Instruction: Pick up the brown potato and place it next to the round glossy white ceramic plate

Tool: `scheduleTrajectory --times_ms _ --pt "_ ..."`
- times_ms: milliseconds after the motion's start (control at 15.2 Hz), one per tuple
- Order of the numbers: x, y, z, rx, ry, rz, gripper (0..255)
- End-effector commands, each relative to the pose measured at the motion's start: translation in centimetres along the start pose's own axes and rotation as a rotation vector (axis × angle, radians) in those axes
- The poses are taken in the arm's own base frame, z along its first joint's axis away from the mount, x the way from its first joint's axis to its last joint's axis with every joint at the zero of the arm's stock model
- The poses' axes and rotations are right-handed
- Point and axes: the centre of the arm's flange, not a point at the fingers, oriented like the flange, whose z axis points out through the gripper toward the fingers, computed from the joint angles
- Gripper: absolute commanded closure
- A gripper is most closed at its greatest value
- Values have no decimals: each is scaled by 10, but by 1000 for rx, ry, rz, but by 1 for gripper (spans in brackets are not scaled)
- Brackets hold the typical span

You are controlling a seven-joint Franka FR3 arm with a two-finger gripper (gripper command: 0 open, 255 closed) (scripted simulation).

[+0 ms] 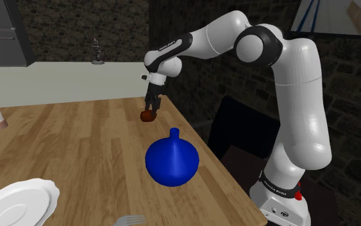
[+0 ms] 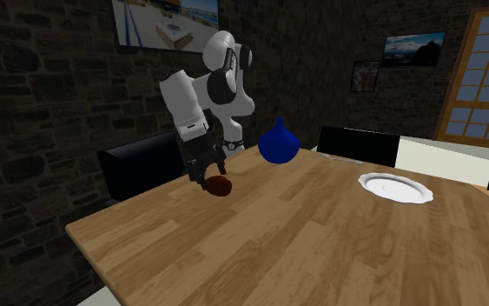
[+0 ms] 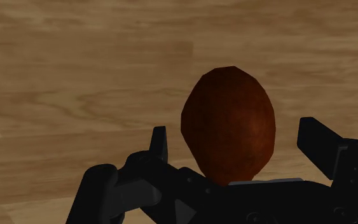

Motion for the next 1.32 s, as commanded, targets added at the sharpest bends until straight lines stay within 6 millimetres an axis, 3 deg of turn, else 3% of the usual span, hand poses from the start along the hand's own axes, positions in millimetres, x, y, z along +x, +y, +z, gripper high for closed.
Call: scheduleTrajectory --times_ms 0,330,396,990,1254 --pt "0 0 2 -1 0 0 0" --pt "0 0 2 -1 0 0 0" --pt "0 0 2 -1 0 0 255" --pt "0 0 2 -1 0 0 255" --pt "6 -3 -18 -1 0 0 255"
